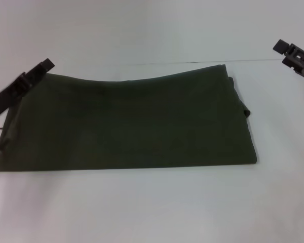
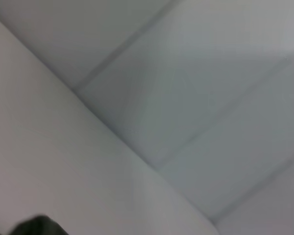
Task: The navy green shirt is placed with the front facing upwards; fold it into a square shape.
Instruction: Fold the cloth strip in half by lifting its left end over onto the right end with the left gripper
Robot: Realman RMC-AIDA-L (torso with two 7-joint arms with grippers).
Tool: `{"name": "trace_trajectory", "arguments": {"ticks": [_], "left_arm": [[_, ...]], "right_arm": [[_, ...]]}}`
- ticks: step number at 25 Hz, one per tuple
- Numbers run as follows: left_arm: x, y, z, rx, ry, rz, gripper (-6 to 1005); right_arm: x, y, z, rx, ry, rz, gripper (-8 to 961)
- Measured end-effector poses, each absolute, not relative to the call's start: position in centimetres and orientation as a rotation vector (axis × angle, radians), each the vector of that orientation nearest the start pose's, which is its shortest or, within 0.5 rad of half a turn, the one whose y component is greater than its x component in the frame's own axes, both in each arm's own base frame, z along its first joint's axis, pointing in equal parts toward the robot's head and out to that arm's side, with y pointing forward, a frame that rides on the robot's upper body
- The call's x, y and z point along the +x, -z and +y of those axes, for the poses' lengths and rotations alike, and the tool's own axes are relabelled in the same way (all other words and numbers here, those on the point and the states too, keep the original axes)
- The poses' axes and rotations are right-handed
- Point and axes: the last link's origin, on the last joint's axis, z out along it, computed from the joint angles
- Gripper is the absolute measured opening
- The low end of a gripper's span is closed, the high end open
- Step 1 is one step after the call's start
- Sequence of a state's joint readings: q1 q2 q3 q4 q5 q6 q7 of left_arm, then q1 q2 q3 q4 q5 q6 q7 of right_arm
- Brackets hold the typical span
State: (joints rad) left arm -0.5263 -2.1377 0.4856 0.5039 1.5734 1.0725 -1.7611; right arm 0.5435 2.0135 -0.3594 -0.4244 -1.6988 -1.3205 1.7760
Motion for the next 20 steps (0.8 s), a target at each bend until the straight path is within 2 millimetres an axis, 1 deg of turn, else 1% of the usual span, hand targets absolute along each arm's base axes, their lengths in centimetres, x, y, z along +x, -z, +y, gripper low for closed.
{"name": "trace_trajectory", "arguments": {"ticks": [3, 6, 9, 12, 14, 17, 20], "left_arm": [[-30.4, -4.0, 37.4, -1.792, 1.116, -1.449, 672], [-31.1, -6.3, 36.8, -1.896, 0.943, -1.505, 688], [-32.1, -8.4, 36.2, -1.929, 0.756, -1.567, 688], [-33.1, -10.0, 35.6, -1.922, 0.594, -1.614, 687], [-33.7, -10.5, 35.3, -1.908, 0.501, -1.651, 687], [-34.3, -10.3, 35.0, -1.908, 0.373, -1.708, 687], [-34.5, -9.9, 35.1, -1.898, 0.319, -1.723, 686]], "right_arm": [[30.5, -6.8, 36.6, -1.956, -1.209, 1.407, 920], [30.6, -7.4, 36.1, -2.051, -1.105, 1.498, 919], [30.9, -7.7, 35.6, -2.111, -0.978, 1.585, 918], [31.3, -7.7, 35.1, -2.138, -0.896, 1.632, 917], [31.6, -7.7, 34.9, -2.14, -0.866, 1.648, 916], [31.9, -7.7, 34.6, -2.135, -0.852, 1.658, 915], [32.1, -7.6, 34.5, -2.134, -0.845, 1.658, 914]]}}
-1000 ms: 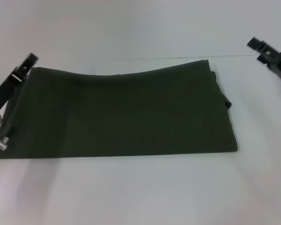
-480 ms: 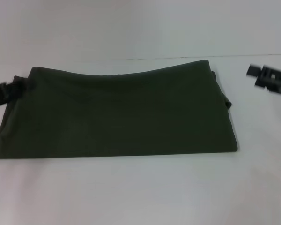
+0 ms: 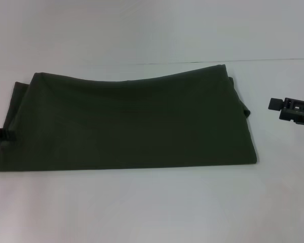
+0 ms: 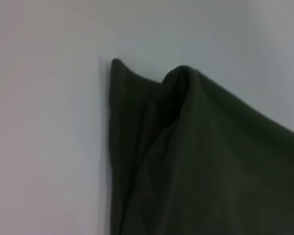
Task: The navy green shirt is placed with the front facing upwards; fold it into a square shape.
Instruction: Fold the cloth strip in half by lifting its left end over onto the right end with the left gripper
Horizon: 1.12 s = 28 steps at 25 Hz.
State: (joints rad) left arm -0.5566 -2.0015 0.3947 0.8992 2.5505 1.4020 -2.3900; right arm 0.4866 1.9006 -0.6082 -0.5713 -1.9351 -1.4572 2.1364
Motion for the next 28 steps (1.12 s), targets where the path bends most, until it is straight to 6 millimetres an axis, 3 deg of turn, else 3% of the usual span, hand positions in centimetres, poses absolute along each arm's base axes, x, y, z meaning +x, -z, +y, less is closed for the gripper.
{"name": "trace_trajectory", "arguments": {"ticks": [28], "left_arm": [[-35.7, -8.8, 35.5, -1.857, 0.173, -1.683, 683]], "right_arm": [[31.9, -6.9, 34.6, -2.161, -0.807, 1.654, 897]]}}
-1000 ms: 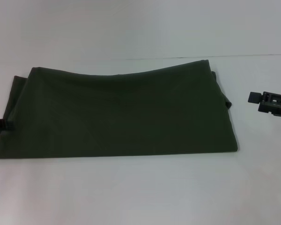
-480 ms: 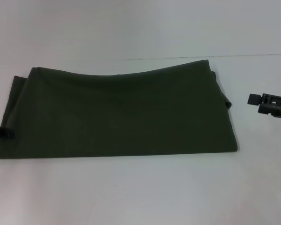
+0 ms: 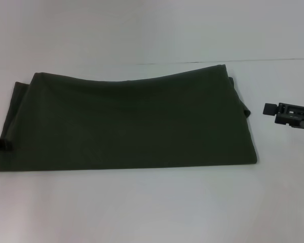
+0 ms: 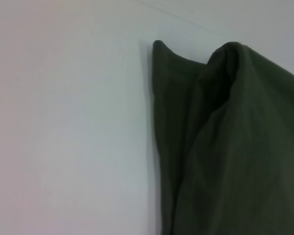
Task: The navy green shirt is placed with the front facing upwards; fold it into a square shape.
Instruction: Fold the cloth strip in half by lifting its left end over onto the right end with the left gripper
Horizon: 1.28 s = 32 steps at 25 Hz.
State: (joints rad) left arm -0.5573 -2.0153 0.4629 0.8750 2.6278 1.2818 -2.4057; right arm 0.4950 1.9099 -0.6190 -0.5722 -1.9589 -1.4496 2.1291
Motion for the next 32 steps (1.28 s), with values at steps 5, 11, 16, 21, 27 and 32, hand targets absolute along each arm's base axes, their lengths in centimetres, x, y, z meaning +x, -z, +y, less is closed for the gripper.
{"name": "trace_trajectory", "arguments": {"ticks": [5, 11, 16, 21, 27, 32], "left_arm": [[-35.9, -8.5, 35.4, -1.855, 0.155, -1.687, 682], [-35.8, -8.3, 35.5, -1.865, 0.15, -1.689, 682], [-35.5, -7.8, 35.6, -1.889, 0.141, -1.707, 683], [-35.4, -7.5, 35.6, -1.895, 0.121, -1.728, 679], [-35.4, -7.7, 35.7, -1.89, 0.115, -1.728, 677], [-35.7, -8.0, 35.8, -1.873, 0.088, -1.709, 676]], "right_arm": [[31.8, -6.8, 34.6, -2.165, -0.807, 1.652, 894], [31.8, -6.8, 34.6, -2.167, -0.808, 1.652, 891], [31.8, -6.8, 34.6, -2.165, -0.807, 1.652, 888], [31.8, -6.8, 34.6, -2.165, -0.808, 1.653, 885], [31.8, -6.8, 34.6, -2.164, -0.807, 1.653, 881], [31.8, -6.6, 34.6, -2.169, -0.808, 1.648, 878]]}}
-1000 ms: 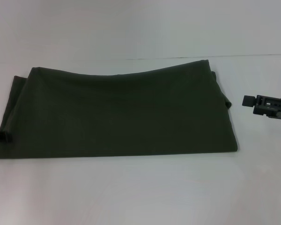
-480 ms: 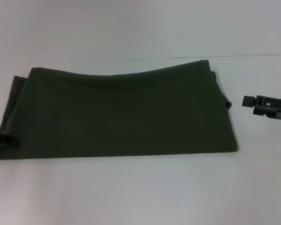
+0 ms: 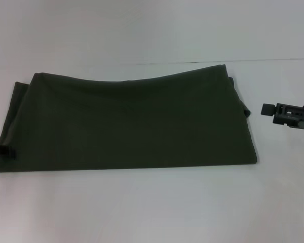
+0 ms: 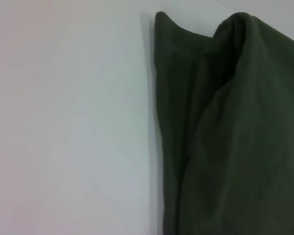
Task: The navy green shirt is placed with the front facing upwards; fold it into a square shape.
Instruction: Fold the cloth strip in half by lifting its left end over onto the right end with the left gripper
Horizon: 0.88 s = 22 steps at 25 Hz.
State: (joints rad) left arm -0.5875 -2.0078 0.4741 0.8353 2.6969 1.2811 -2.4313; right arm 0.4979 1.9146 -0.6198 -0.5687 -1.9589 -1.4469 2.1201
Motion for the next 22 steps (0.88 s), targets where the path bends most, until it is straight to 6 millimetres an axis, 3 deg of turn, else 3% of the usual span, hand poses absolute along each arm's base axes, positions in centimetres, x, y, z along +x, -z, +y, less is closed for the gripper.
{"name": "trace_trajectory", "arguments": {"ticks": [22], "left_arm": [[-35.19, -7.87, 36.12, -1.916, 0.027, -1.679, 660]], "right_arm": [[31.7, -6.51, 34.64, -2.173, -0.809, 1.646, 865]]}}
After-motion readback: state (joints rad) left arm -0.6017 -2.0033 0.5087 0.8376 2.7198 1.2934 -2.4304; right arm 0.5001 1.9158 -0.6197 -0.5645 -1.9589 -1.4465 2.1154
